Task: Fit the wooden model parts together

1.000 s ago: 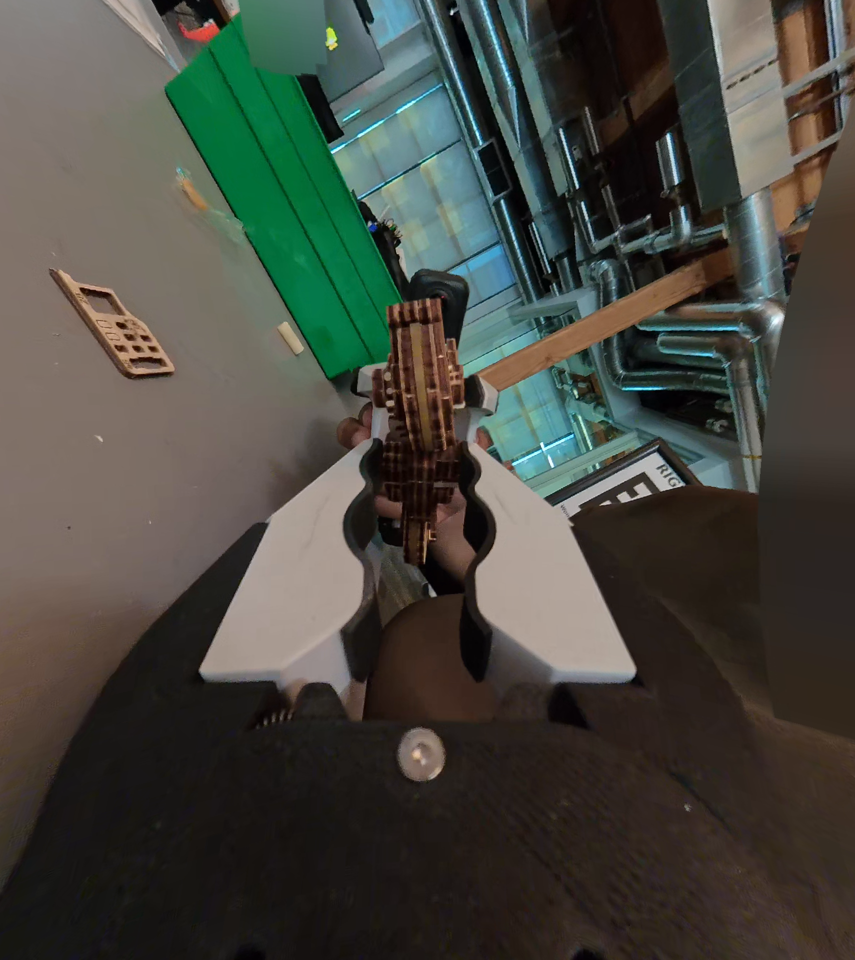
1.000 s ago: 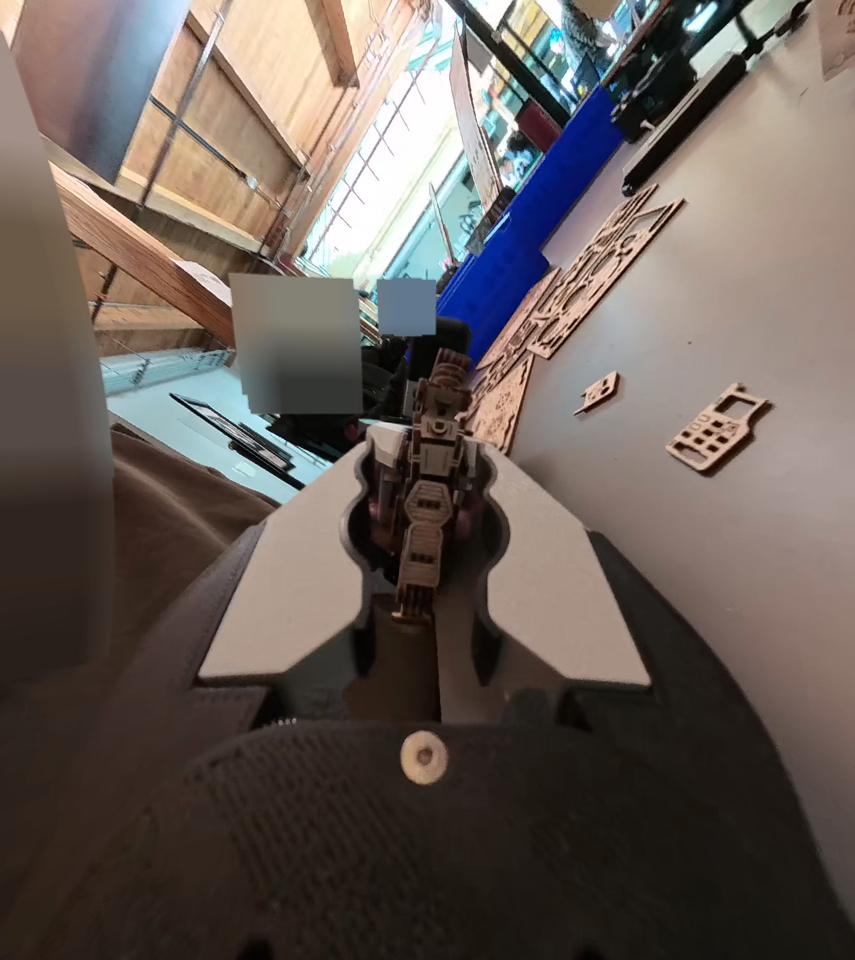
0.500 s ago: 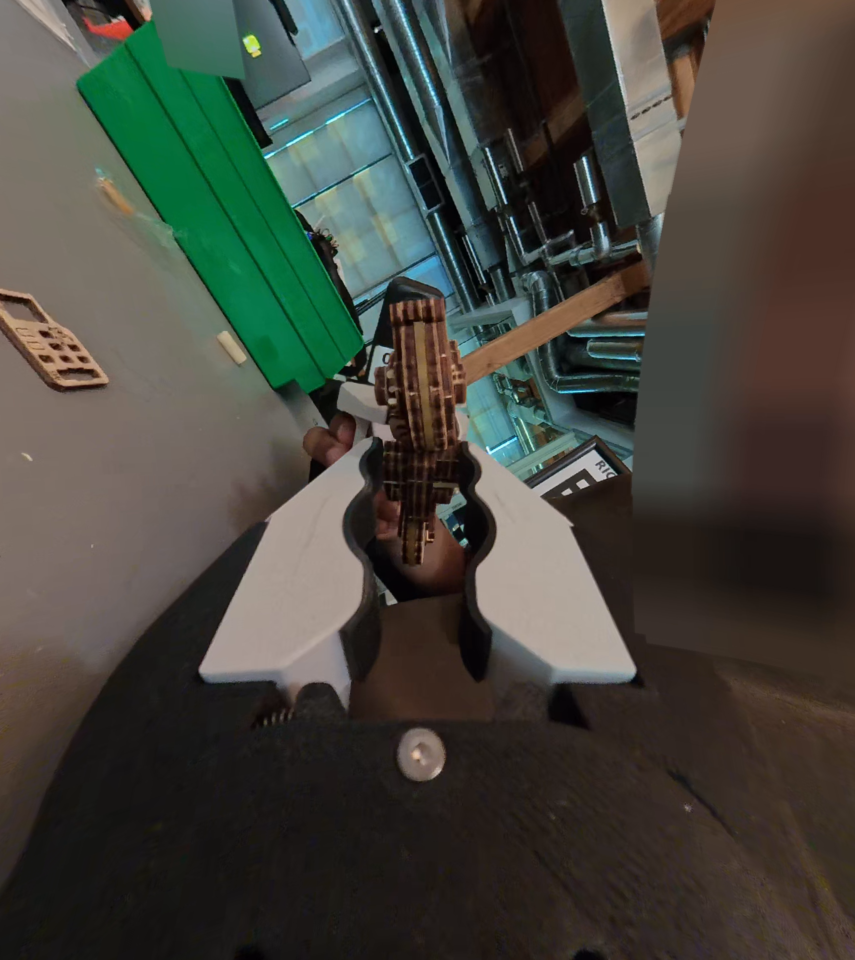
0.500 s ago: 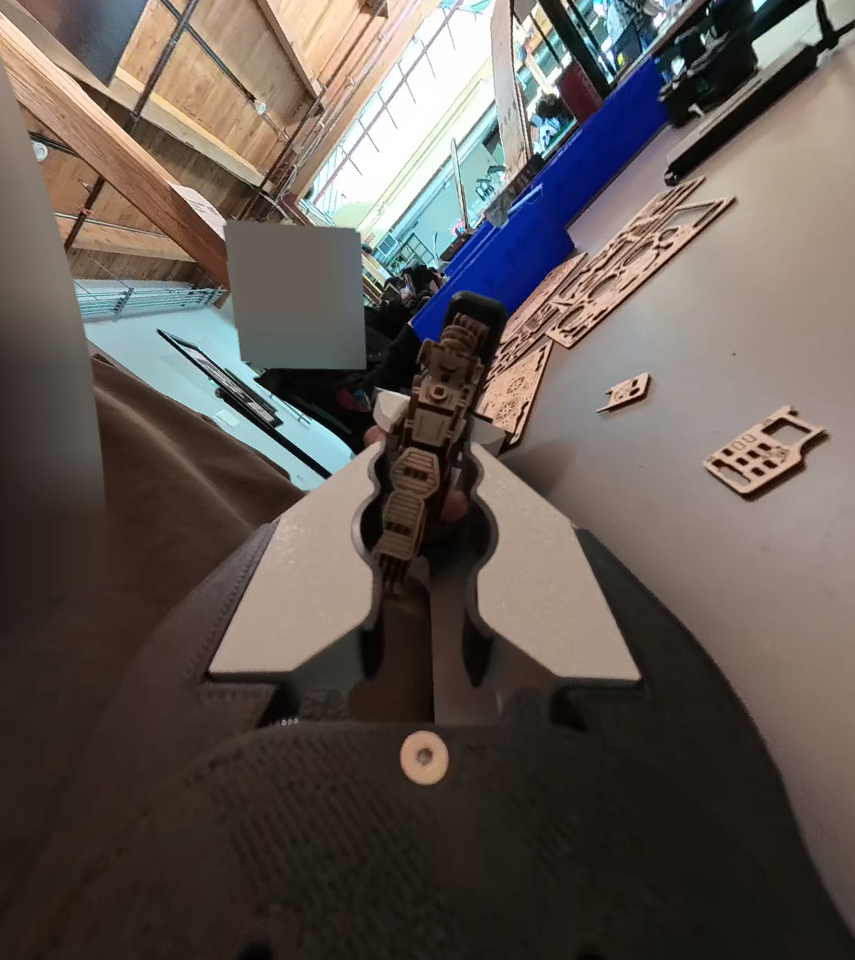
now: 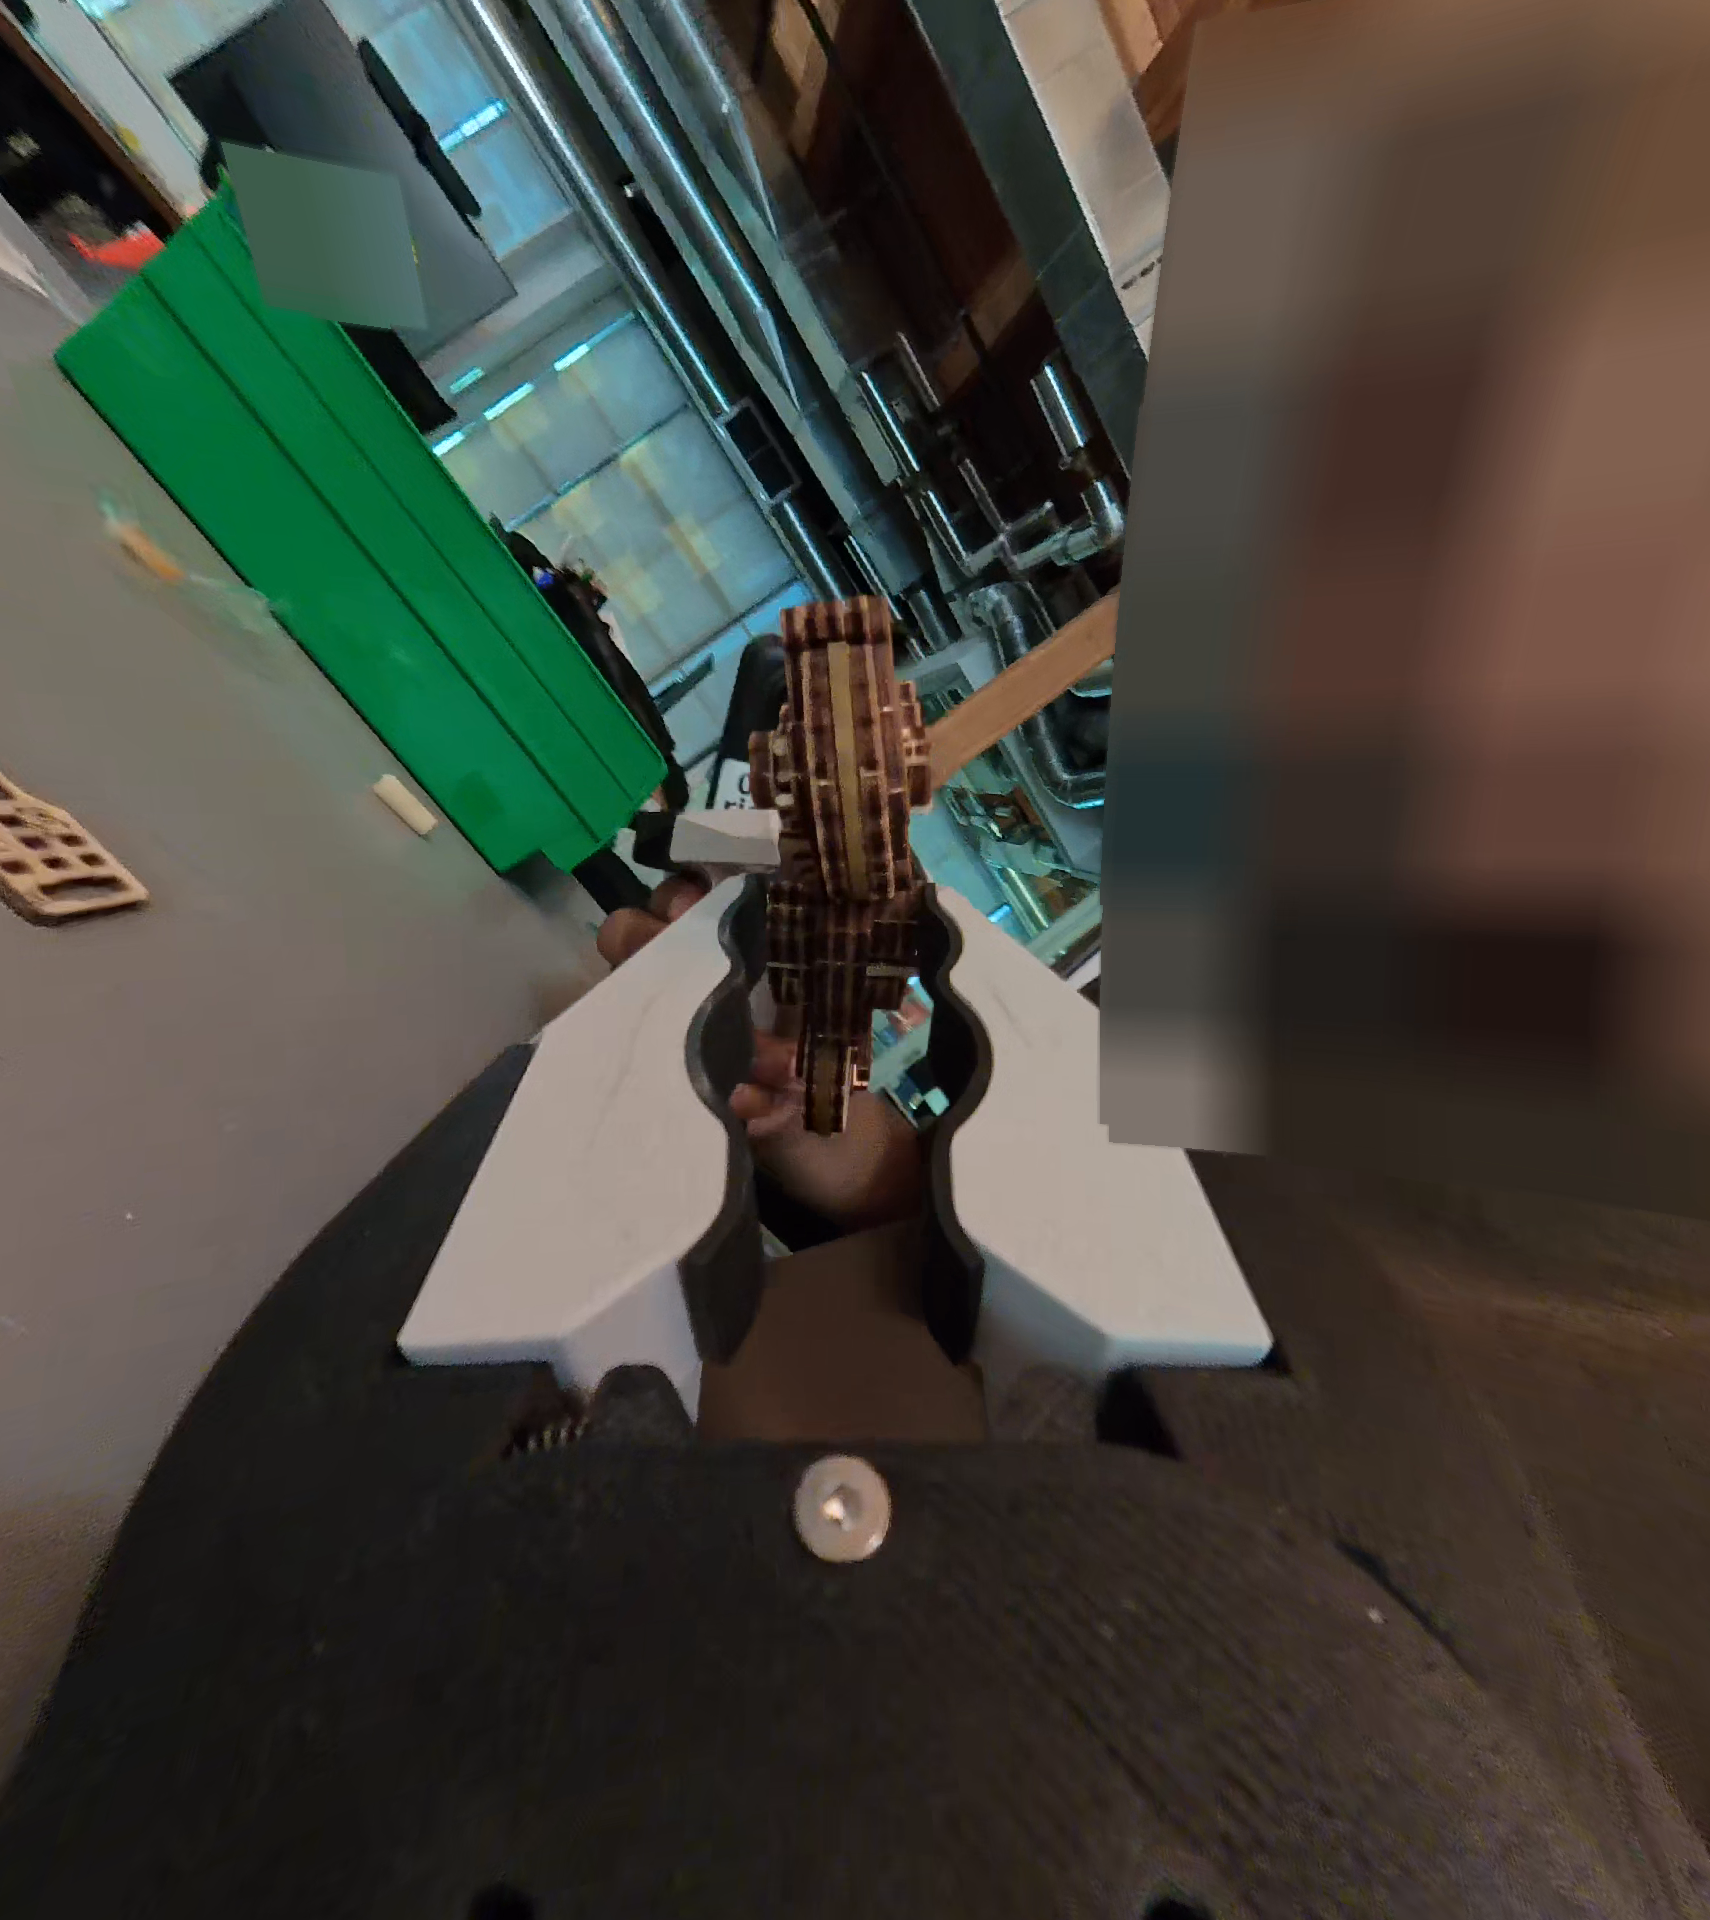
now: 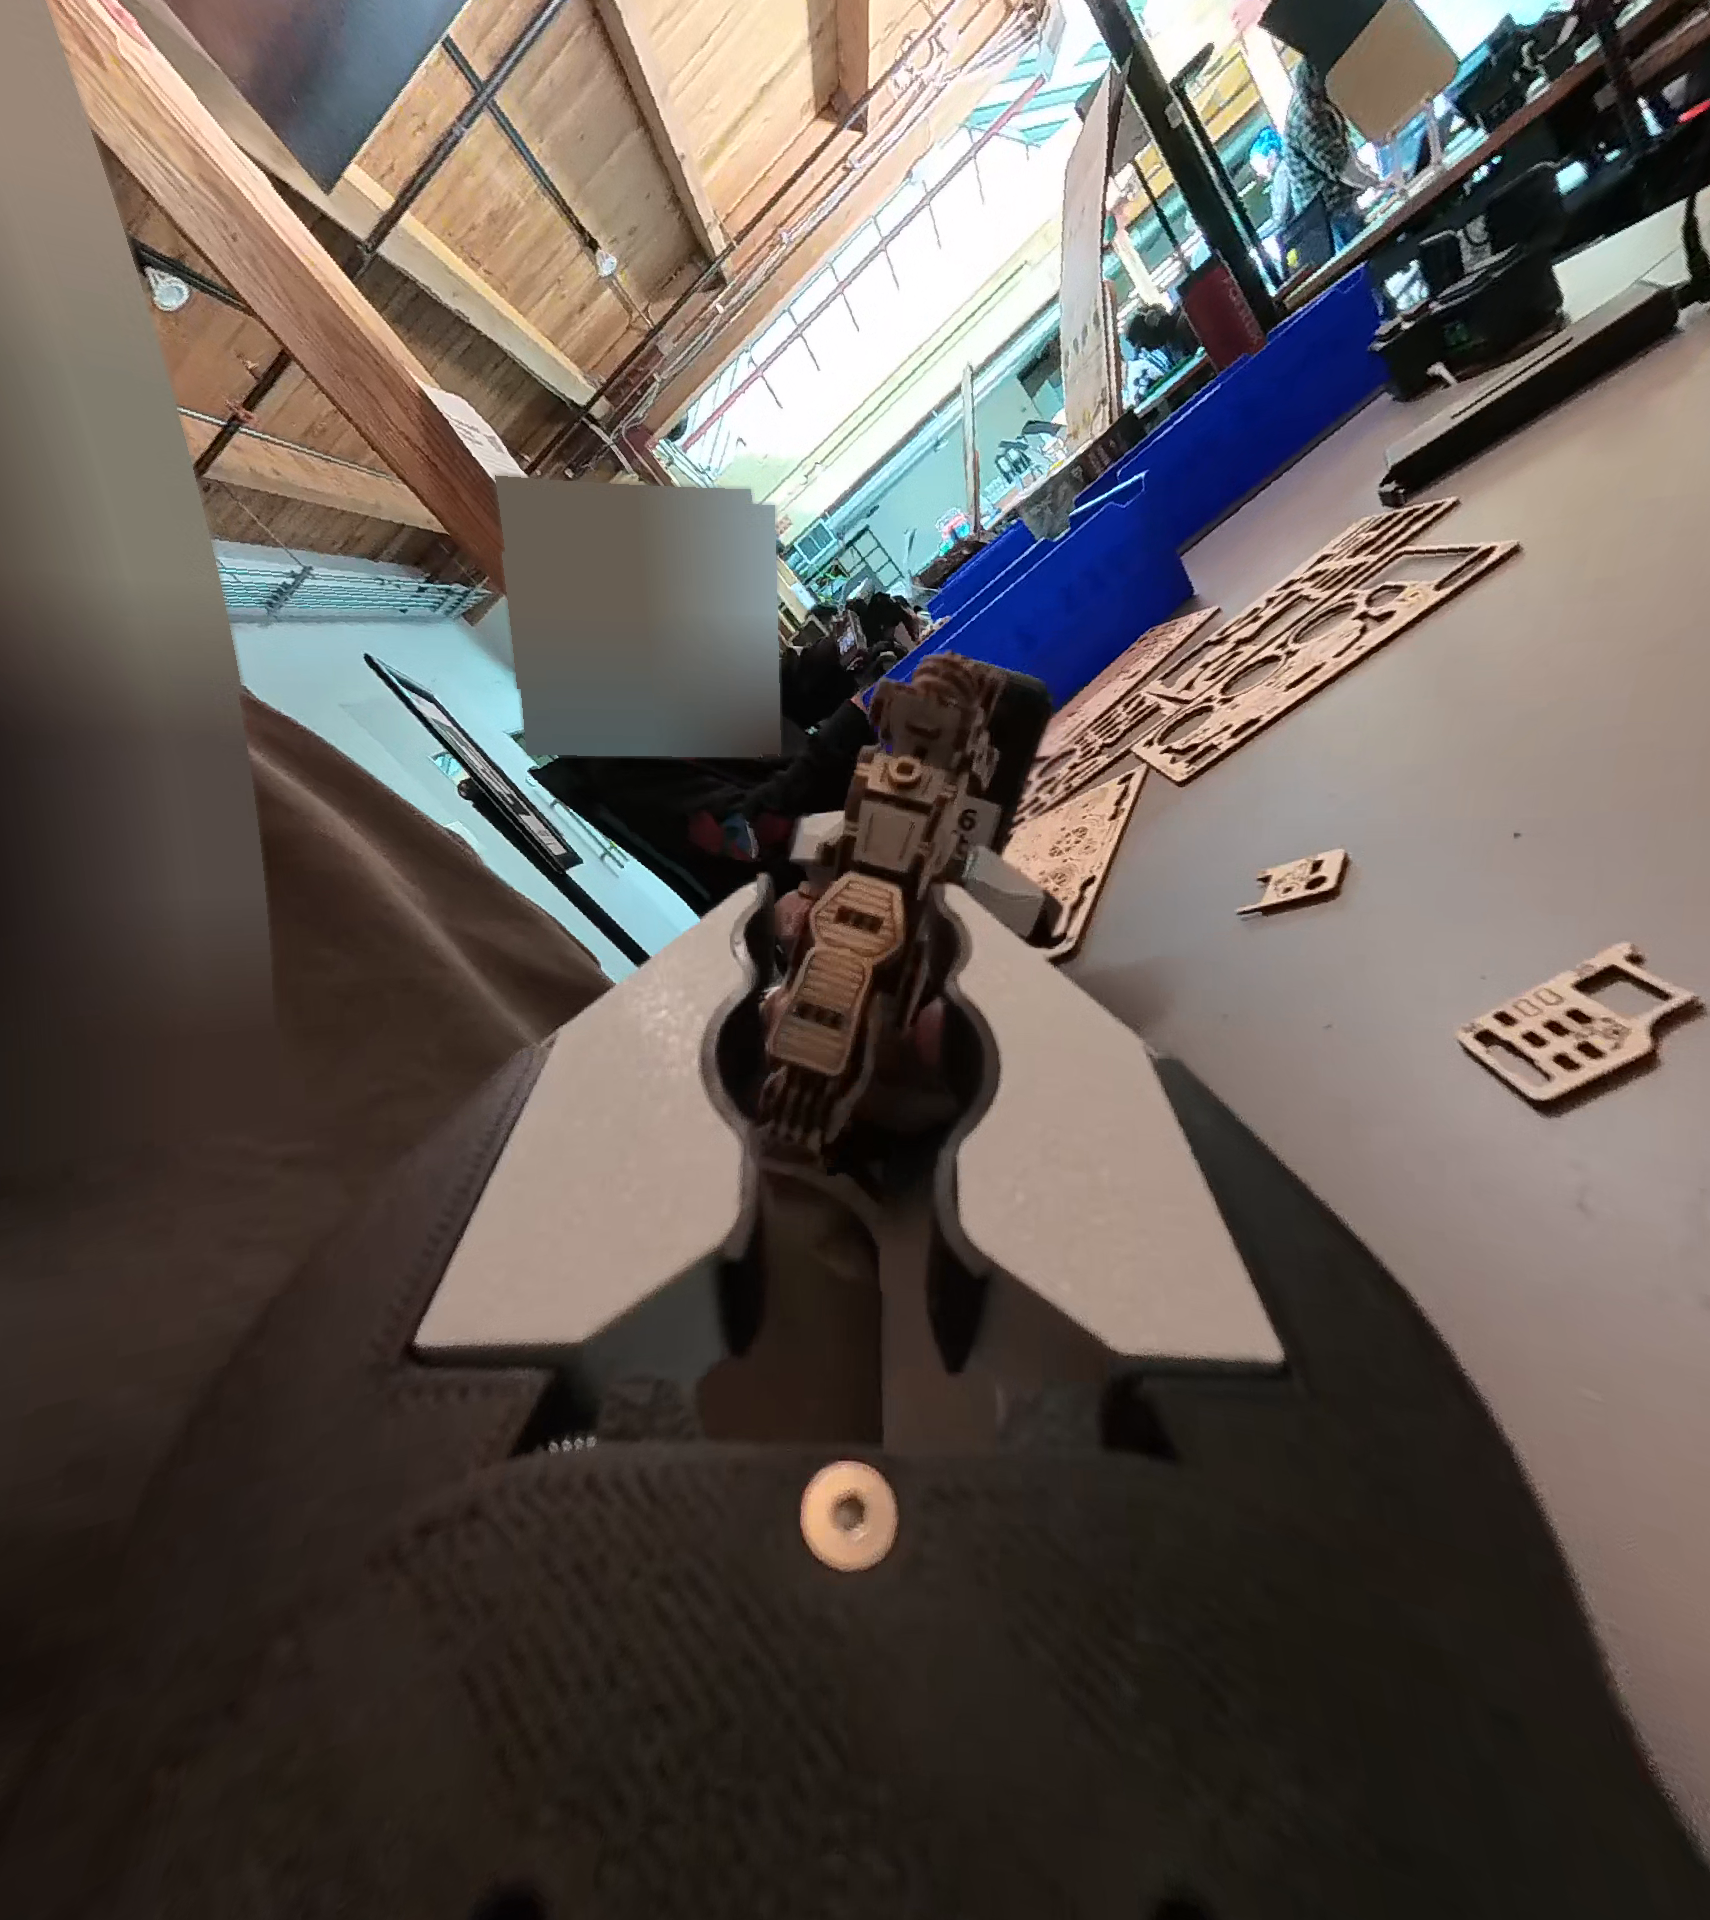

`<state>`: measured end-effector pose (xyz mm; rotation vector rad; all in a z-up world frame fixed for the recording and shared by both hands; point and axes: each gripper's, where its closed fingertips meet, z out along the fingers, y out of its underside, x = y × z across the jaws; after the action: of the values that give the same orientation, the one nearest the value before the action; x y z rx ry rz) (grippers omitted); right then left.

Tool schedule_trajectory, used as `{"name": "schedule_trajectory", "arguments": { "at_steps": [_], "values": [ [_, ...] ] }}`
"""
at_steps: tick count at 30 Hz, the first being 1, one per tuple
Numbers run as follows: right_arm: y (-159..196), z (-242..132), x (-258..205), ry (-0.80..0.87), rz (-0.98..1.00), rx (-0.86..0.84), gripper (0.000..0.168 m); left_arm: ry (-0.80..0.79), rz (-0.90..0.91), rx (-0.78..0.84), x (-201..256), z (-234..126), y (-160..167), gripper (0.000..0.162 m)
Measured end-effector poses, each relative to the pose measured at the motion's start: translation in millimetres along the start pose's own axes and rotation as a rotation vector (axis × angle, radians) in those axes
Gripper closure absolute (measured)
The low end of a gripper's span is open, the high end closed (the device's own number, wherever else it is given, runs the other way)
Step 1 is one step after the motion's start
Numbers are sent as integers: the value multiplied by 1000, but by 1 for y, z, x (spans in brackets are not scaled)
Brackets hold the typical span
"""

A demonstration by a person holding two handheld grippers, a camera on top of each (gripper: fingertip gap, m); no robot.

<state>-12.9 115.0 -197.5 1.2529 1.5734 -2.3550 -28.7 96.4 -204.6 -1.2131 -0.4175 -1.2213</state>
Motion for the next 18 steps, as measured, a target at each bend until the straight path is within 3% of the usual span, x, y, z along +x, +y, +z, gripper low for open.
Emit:
{"name": "schedule_trajectory", "arguments": {
  "at_steps": [1, 10, 18],
  "values": [
    [1, 0, 1, 9, -1, -3, 139, -15, 13, 10, -1, 0, -2, 136],
    [21, 9, 8, 72, -41, -112, 123, -118, 120, 40, -8, 1, -4, 136],
    [28, 10, 13, 128, -102, -159, 137, -145, 190, -16, -8, 6, 6, 136]
  ]
}}
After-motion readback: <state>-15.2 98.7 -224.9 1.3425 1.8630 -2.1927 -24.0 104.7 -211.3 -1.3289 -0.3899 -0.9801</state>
